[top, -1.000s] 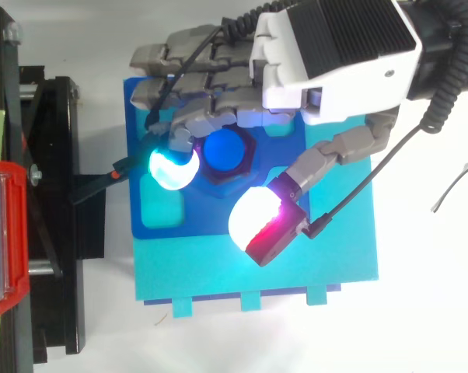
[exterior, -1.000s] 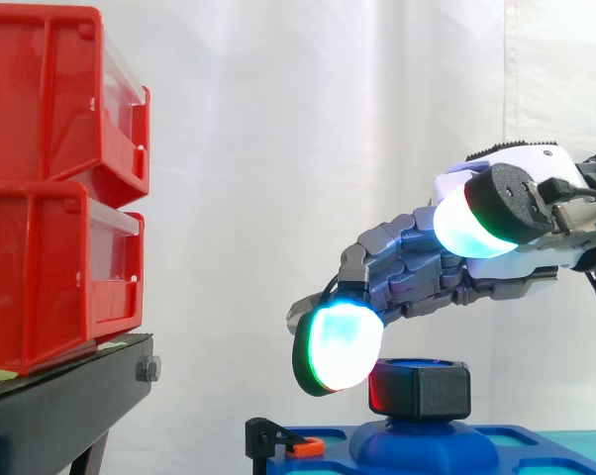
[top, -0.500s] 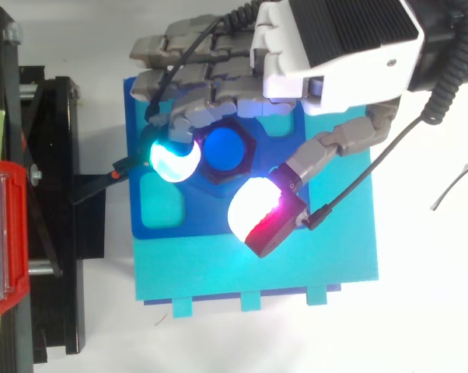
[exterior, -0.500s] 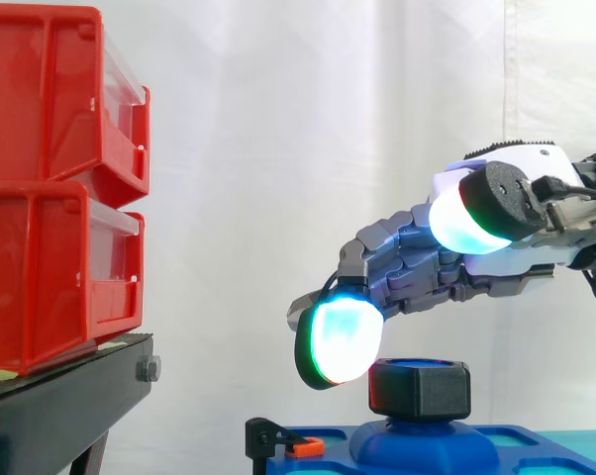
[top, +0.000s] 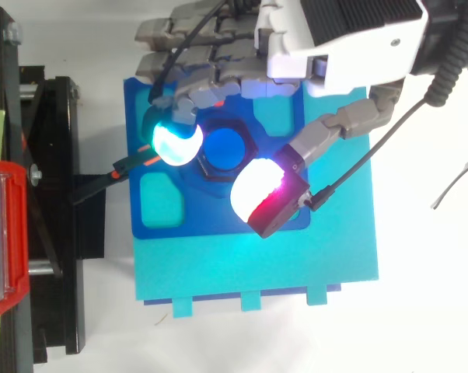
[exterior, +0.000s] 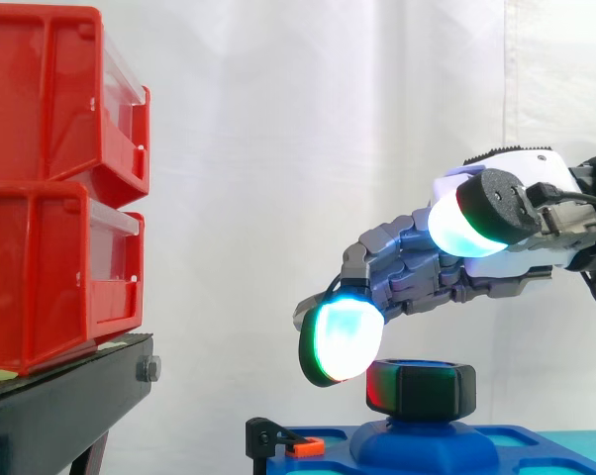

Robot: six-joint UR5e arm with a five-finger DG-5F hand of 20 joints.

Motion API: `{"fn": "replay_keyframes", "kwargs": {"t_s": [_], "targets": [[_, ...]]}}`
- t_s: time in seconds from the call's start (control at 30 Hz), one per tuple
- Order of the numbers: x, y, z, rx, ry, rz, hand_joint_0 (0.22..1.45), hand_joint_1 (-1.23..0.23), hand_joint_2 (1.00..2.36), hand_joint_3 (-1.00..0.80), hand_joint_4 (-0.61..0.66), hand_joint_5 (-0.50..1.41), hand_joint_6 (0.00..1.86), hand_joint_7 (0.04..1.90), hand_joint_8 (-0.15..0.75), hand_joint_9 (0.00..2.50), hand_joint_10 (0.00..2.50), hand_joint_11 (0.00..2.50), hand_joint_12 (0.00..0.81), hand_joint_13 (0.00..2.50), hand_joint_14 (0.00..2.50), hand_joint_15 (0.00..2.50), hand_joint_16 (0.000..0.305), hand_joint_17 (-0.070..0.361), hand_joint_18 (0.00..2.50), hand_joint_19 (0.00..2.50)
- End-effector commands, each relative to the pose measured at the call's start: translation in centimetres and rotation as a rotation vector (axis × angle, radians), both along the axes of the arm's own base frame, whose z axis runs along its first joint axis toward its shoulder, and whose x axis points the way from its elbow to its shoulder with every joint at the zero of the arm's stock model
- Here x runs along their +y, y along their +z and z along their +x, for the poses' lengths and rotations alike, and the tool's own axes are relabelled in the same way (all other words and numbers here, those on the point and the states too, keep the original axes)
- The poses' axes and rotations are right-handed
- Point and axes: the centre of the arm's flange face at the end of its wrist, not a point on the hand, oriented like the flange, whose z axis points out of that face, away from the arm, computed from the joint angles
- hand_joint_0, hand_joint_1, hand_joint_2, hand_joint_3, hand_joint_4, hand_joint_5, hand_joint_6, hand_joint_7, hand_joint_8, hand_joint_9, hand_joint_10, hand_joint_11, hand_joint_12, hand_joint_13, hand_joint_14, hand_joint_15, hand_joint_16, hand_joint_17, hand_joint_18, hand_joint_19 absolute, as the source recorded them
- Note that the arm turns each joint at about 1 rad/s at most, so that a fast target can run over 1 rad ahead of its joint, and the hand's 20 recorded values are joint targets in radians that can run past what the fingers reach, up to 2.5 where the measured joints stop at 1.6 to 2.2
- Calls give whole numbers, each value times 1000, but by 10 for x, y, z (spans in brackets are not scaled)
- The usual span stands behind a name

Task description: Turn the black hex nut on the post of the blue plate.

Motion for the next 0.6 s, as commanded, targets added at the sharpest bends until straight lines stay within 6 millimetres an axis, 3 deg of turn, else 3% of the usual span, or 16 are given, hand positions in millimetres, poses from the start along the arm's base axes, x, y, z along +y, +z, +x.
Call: {"fn": "replay_keyframes", "kwargs": {"t_s": [0.0,0.57], "targets": [[-3,0,-1,1,1,0,510,-278,1000,-500,272,-204,504,901,256,259,0,0,351,160,0,8,48,108,54,206],[-18,-1,-6,0,1,-1,510,-279,1000,-500,270,-201,503,898,257,265,0,0,352,163,0,15,48,108,63,213]]}}
